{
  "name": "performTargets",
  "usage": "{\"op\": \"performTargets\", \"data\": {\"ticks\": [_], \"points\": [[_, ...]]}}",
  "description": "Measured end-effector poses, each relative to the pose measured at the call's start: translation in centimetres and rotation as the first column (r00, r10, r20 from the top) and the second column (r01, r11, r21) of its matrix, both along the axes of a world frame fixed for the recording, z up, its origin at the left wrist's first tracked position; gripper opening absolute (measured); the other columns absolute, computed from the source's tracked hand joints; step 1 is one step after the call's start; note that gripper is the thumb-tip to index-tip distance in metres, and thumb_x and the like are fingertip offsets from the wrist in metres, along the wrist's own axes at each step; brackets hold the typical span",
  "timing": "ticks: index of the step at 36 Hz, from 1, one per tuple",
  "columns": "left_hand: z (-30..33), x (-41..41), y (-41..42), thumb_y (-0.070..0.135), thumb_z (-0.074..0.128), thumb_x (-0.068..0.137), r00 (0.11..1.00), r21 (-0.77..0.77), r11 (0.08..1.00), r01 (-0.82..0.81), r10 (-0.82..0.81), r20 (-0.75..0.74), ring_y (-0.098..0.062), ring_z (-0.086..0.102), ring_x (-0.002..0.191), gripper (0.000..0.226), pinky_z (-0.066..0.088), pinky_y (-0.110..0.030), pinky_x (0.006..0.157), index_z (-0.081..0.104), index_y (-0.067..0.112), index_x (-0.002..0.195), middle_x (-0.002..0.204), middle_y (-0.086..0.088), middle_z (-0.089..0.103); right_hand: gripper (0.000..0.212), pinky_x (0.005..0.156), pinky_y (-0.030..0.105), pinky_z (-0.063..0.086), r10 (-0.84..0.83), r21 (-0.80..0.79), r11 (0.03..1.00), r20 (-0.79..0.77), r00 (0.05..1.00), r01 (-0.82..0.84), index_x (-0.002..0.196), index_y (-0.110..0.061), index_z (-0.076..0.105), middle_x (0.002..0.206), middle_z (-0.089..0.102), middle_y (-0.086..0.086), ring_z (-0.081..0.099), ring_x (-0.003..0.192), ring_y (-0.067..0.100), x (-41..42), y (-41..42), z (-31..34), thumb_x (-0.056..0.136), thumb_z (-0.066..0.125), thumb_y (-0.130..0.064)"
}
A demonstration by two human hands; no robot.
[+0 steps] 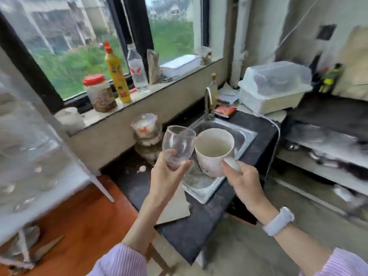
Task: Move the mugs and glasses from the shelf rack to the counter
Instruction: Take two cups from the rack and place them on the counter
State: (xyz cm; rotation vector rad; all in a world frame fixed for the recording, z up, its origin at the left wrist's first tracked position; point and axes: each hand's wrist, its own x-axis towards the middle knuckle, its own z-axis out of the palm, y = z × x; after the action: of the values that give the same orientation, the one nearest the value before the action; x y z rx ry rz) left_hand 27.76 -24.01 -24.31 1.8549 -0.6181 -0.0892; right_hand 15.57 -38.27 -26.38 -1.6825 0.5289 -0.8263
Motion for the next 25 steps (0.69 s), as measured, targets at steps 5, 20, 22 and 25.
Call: {"op": "performTargets", "data": {"ticks": [5,20,22,25], "points": [[-1.0,-6.5,-12.4,0.040,0.076,0.069,0.983,-0.043,0.986,0.158,-0.161,-0.090,-0.006,0.062,0.075,0.035,0.048,-0.016,0.067,0.057,0.025,0.095,0.084,0.009,0.067,0.052,0.041,0.014,0.023,-0.186,-0.072,0.981,-0.045,0.982,0.183,0.044,-0.027,0.031,0.034,0.036,-0.011,0.032,0.038,0.005,-9.1,-9.6,-0.2,0.085,0.063,-0.017],[-3.6,-22.9,-42.1,0.039,0.075,0.071,0.788,0.048,0.797,0.602,-0.584,-0.193,-0.025,0.065,0.084,0.040,0.054,-0.047,0.082,0.058,0.021,0.102,0.091,-0.004,0.068,0.046,0.041,0.021,0.019,-0.666,-0.161,0.745,-0.226,0.711,0.647,0.051,-0.015,0.032,0.049,0.031,0.000,0.025,0.044,0.009,-30.1,-30.3,-2.8,0.084,0.063,-0.023],[-4.1,-24.1,-45.6,0.039,0.075,0.071,0.757,0.047,0.767,0.640,-0.620,-0.206,-0.025,0.065,0.085,0.041,0.054,-0.048,0.083,0.057,0.022,0.103,0.091,-0.003,0.068,0.045,0.040,0.019,0.020,-0.708,-0.158,0.705,-0.224,0.670,0.692,0.052,-0.015,0.033,0.049,0.030,-0.001,0.026,0.044,0.008,-31.5,-32.8,-3.5,0.083,0.065,-0.022],[-4.9,-25.5,-51.3,0.040,0.075,0.070,0.711,0.030,0.725,0.688,-0.665,-0.228,-0.026,0.064,0.087,0.042,0.053,-0.049,0.083,0.057,0.020,0.103,0.094,-0.004,0.068,0.047,0.042,0.018,0.023,-0.754,-0.161,0.655,-0.200,0.626,0.738,0.050,-0.016,0.032,0.050,0.029,-0.007,0.028,0.045,0.006,-33.1,-37.5,-4.3,0.082,0.066,-0.017]]}}
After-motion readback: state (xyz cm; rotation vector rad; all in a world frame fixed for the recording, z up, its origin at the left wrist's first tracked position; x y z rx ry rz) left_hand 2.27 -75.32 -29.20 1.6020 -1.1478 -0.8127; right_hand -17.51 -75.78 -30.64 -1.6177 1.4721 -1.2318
